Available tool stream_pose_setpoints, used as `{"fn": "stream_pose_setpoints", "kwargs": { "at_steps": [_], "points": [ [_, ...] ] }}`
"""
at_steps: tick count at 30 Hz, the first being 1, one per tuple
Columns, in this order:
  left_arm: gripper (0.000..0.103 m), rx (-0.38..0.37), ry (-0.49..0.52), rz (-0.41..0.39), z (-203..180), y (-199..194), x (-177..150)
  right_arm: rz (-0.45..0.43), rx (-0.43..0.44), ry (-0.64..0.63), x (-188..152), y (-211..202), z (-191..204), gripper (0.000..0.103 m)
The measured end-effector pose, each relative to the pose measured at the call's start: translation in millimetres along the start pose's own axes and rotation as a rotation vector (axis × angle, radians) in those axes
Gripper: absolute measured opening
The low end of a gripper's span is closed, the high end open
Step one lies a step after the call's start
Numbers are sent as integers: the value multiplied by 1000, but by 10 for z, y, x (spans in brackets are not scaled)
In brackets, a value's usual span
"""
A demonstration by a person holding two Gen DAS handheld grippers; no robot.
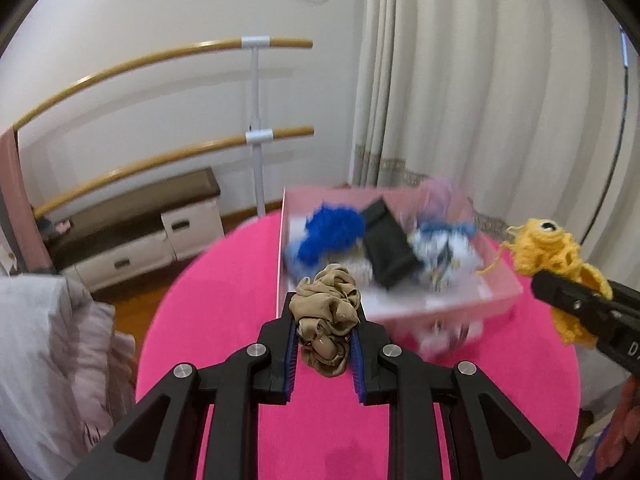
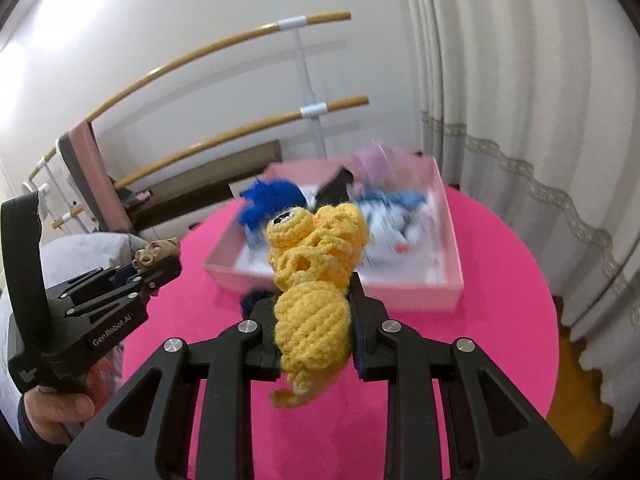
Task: Organize soft objects
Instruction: 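Lower the scrunchie and crochet fish into the pink box and open both tools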
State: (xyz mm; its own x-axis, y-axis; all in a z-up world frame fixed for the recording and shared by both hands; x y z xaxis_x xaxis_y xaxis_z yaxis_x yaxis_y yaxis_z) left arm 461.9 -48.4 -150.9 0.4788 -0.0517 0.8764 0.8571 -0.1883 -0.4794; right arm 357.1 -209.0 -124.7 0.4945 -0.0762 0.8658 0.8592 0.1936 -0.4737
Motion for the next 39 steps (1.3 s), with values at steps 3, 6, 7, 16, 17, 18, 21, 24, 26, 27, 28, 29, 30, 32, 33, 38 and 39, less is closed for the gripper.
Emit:
{"fn": "stream_pose_setpoints", "kwargs": {
  "at_steps": [3, 6, 7, 16, 17, 18, 21, 24, 26, 27, 28, 29, 30, 32, 33, 38, 39],
  "points": [
    [19, -17, -17, -10, 14, 39, 209, -18, 19, -3, 218, 63, 55, 23],
    [19, -30, -30, -10, 23, 115, 397, -32, 29, -11, 444, 136, 110, 23],
    [19, -31, -28, -12, 17, 137, 466, -35, 33, -11, 516, 164, 124, 23],
    [19, 3, -5, -53, -41, 306, 837, -9, 22, -3, 801, 483, 46, 23],
    [19, 6, -7, -52, -50, 341, 856, -3, 18, -3, 808, 528, 37, 23],
    [19, 6, -9, -48, -85, 412, 873, 8, 14, -3, 809, 592, 23, 24],
    [19, 8, -10, -35, -162, 635, 915, 31, 10, 7, 787, 729, -36, 24],
    [19, 0, -17, -13, -177, 775, 911, 56, 6, 14, 756, 874, -84, 24],
    [19, -4, -22, 4, -180, 909, 914, 73, 3, 20, 722, 959, -108, 24],
    [19, -5, -23, 10, -188, 986, 923, 80, 3, 21, 706, 993, -120, 24],
    [19, -7, -25, 19, -181, 1060, 923, 86, 2, 22, 690, 1028, -127, 24],
    [19, -8, -27, 28, -184, 1117, 927, 93, 1, 22, 675, 1070, -142, 24],
    [19, -9, -29, 34, -184, 1170, 931, 97, 0, 23, 663, 1084, -154, 24],
    [19, -14, -36, 45, -163, 1276, 941, 106, -2, 27, 635, 1140, -169, 24],
    [19, -18, -39, 51, -130, 1351, 941, 110, -3, 28, 637, 1168, -168, 24],
    [19, -24, -47, 67, -131, 1570, 979, 125, -11, 30, 618, 1236, -181, 24],
    [19, -26, -49, 70, -133, 1598, 987, 127, -13, 31, 618, 1247, -188, 24]
  ]
}}
Point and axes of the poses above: each gripper's, at about its wrist camera, not at the fingertips, and y roughly the way its jaws point, z to its left, x to its top, the point moved 8 cm from there along y, roughly the way its jaws point, and after that the axes turned 9 degrees about -z, right-handed, at the moved point
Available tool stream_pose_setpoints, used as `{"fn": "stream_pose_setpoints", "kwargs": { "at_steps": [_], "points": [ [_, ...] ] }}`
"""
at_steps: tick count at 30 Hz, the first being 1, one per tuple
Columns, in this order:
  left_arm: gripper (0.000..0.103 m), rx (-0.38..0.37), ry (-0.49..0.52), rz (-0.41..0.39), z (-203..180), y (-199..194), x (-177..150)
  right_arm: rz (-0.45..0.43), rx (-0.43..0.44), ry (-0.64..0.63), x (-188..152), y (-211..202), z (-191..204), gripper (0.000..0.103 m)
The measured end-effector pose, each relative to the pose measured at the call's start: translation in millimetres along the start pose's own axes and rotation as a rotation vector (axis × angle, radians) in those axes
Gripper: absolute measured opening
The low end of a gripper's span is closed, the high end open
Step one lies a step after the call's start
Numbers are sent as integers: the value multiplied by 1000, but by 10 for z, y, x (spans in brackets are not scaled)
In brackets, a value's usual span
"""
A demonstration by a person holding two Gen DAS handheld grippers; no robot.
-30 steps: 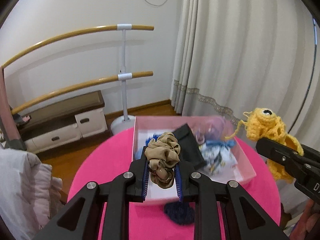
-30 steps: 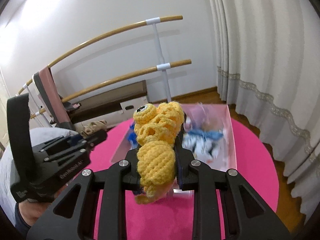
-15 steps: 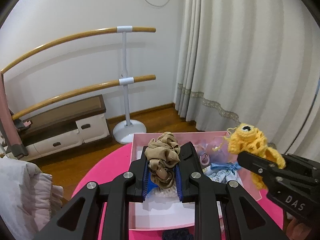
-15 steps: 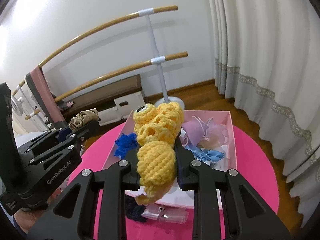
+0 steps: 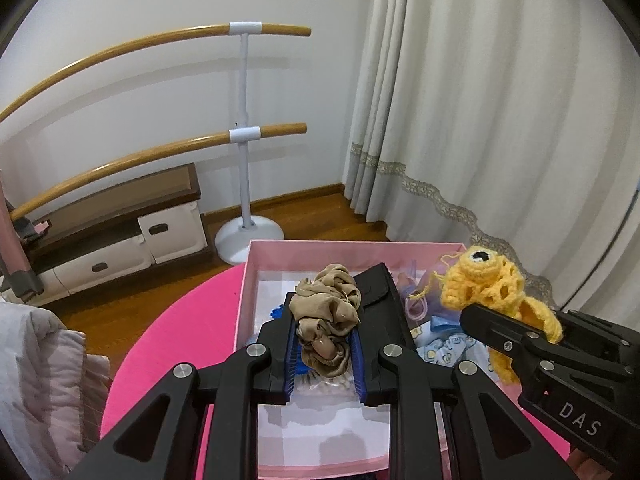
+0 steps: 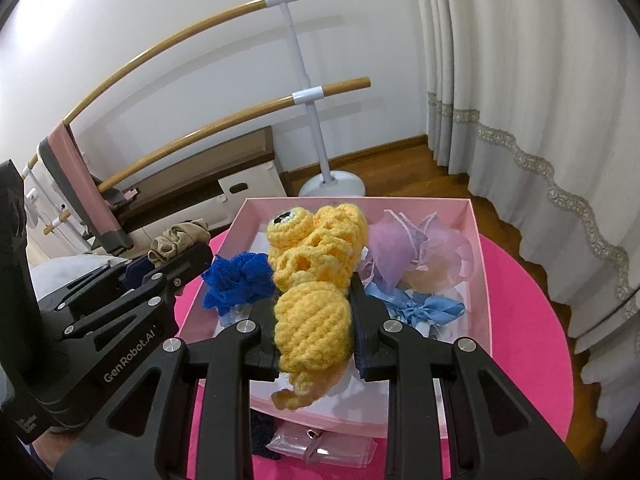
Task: Organize soft objects
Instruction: 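Lower the scrunchie and crochet fish into the pink box and open both tools, then withdraw both tools back from the box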
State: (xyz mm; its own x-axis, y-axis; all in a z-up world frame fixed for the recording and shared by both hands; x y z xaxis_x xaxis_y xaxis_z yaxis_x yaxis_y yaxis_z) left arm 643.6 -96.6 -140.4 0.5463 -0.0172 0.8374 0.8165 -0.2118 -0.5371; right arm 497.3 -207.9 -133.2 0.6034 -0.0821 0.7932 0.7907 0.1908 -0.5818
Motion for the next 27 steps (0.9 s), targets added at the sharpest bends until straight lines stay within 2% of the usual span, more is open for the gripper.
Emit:
{"fn": "stream_pose_setpoints", "kwargs": {
  "at_steps": [2, 3, 4, 5, 6, 7, 8, 9, 10, 12, 13, 18, 21, 27],
  "points": [
    [23, -1, 2, 1, 1, 57, 20, 7, -3, -2, -4, 33, -10, 27],
    [32, -1, 5, 4, -1, 60, -3, 9, -8, 0, 6, 50, -6, 33],
    [52, 7, 11, 17, -1, 106, -6, 4, -13, 4, 10, 61, -21, 44],
    [61, 39, 12, 20, 44, 95, -44, -2, -22, 9, 9, 61, -43, 43],
    [78, 88, 10, 20, 114, 113, -41, -3, -30, 19, 14, 70, -85, 46],
    [84, 104, 4, 11, 146, 114, -28, -2, -31, 27, 8, 70, -111, 57],
    [86, 96, -11, -2, 185, 105, -6, -6, -32, 39, -1, 59, -149, 65],
    [91, 83, -27, -6, 217, 98, 13, -15, -30, 44, -6, 37, -172, 80],
    [96, 77, -35, -11, 234, 84, 30, -26, -26, 46, -2, 12, -180, 90],
    [101, 84, -32, -33, 252, 35, 58, -37, -21, 55, 5, -27, -197, 101],
    [103, 94, -28, -47, 269, 6, 91, -48, -22, 63, 15, -64, -204, 103],
    [103, 117, -42, -86, 312, -206, 62, -92, -38, 94, 36, -223, -244, 103],
    [103, 135, -36, -115, 283, -496, -141, -115, -41, 98, 70, -360, -224, 103],
    [103, 165, -18, -163, 231, -858, -204, -163, -38, 89, 124, -689, -129, 103]
  ]
}}
Point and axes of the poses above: each gripper's, at about its wrist camera, not at the fingertips, and y roughly the way its jaws point, z to its left, x to its top, the point moved 8 cm from there along y, roughly the way its jaws point, and after that the axes turned 9 degrees about -z, right-handed, at the moved point
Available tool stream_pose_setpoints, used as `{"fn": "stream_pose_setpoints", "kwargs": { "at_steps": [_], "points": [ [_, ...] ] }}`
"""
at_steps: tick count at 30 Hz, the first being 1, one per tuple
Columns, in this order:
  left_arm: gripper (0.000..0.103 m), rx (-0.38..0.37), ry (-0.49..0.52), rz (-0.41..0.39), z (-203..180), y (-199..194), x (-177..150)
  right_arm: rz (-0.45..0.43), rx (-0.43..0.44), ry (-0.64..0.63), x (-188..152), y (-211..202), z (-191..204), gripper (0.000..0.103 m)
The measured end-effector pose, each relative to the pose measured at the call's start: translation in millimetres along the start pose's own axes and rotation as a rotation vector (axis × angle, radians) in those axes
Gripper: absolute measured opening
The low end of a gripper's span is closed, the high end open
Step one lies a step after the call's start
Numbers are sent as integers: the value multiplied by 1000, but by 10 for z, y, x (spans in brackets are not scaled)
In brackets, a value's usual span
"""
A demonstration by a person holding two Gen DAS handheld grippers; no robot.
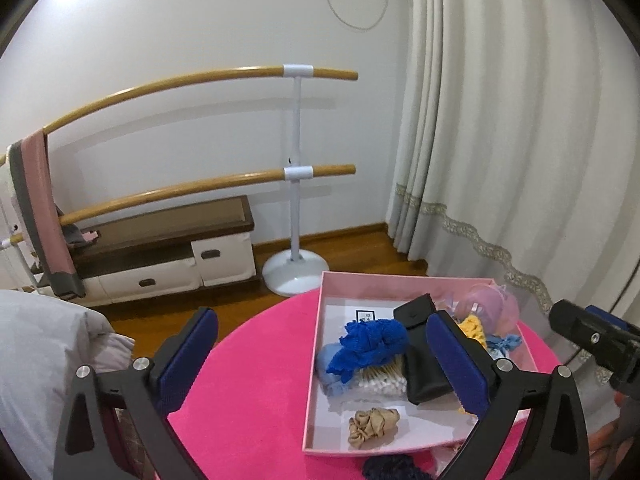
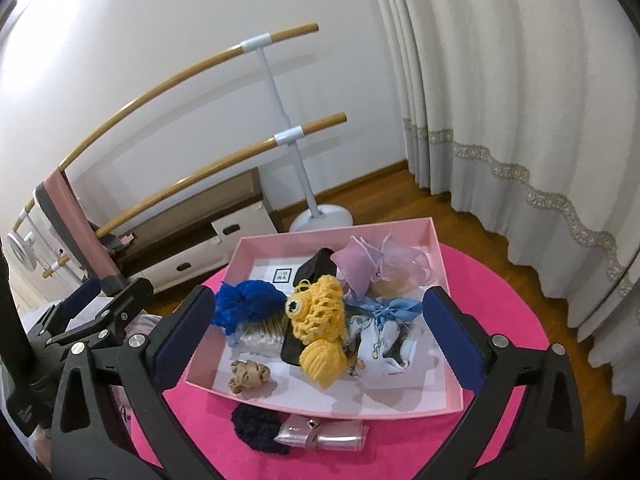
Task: Organize soft objects
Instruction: 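Withdraw both tools back from the box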
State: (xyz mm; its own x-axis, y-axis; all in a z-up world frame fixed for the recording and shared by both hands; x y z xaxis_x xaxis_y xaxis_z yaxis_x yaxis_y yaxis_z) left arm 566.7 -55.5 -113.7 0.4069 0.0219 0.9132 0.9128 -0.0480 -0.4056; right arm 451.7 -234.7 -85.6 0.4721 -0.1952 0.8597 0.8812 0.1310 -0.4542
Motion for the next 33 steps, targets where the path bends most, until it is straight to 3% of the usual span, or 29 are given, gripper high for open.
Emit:
{"fn": "stream_pose_setpoints", "kwargs": {
  "at_steps": [12, 21, 33],
  "points": [
    [103, 8, 23, -97, -20, -953, -166, -108, 5, -8, 36, -857, 64, 103],
    [103, 2, 12, -91, 37, -1518, -592, -135, 10, -6, -330, -1425, -36, 103],
    [103, 13, 48, -98, 48, -2408, -1016, -175, -87, -25, -857, -2053, -112, 103]
  ]
}}
Point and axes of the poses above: each gripper's, at about its wrist camera, not at the fingertips, and y roughly the way its jaws point, z to its left, x to its top, the point moved 8 cm from there along y, roughly the way its jaws point, and after that the axes turned 9 degrees about -z, right-handed, at the moved point
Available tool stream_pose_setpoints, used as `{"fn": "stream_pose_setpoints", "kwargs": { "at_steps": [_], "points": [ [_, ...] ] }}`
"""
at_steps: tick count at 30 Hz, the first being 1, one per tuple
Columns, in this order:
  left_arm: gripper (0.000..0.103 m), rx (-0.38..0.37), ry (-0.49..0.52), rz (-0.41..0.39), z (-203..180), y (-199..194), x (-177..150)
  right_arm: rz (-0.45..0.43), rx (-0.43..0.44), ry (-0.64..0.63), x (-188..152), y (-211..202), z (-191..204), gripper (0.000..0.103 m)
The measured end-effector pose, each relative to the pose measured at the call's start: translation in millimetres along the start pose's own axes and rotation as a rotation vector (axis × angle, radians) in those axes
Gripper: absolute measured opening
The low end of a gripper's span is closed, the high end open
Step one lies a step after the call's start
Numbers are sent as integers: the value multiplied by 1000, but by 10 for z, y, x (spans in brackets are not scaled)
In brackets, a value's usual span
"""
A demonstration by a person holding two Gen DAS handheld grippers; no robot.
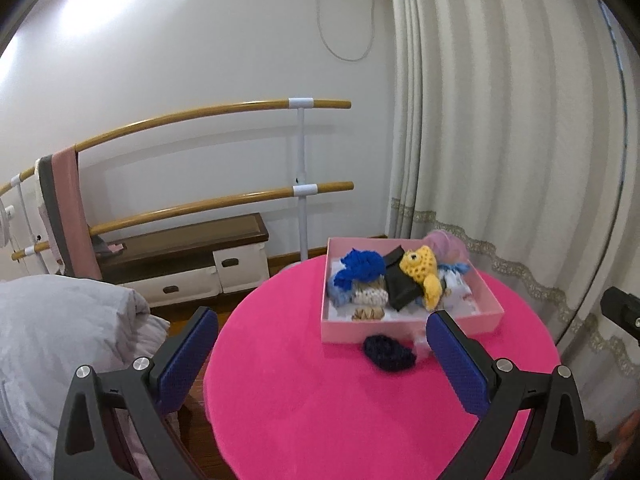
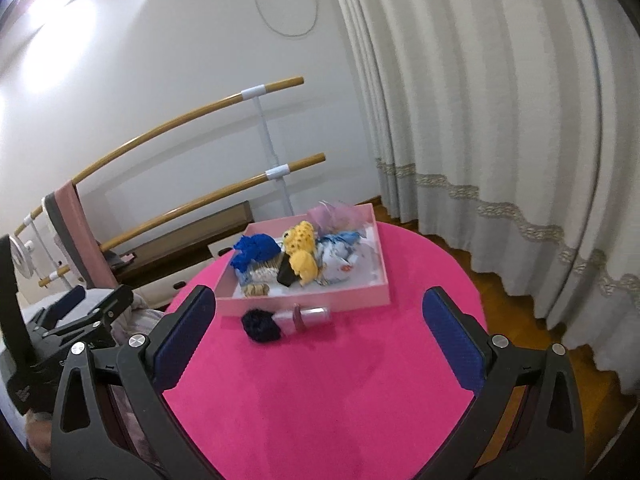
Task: Organize soft objects
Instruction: 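Withdraw both tools back from the box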
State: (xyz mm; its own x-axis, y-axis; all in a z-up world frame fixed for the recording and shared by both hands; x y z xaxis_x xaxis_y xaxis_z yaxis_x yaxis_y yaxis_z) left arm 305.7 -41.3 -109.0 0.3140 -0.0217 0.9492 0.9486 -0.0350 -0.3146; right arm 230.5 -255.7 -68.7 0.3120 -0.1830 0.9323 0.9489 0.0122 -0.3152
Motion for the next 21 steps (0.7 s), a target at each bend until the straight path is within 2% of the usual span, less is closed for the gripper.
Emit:
{"fn": "stream_pose_setpoints", "kwargs": {
  "at_steps": [9, 21],
  "points": [
    [103, -6, 16, 20, -36, -453, -215, 7, -14, -83, -219, -191, 162, 103],
    [103, -25, 13, 42, -34, -503, -181, 34, 1, -84, -283, -152, 199, 103]
  ]
}}
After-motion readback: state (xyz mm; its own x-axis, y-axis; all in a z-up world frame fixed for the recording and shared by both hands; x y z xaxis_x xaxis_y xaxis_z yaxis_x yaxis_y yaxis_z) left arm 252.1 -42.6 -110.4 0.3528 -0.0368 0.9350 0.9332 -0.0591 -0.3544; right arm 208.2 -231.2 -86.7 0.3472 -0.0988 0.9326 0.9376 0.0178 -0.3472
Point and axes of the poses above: each gripper's, at about its wrist camera, not at the fingertips, and y roughly the way its jaws point, z to its left, x to its top, the point moved 8 cm from there along y, roughly the way its jaws point, and after that the axes turned 9 degrees about -z, right-handed, at the moved point
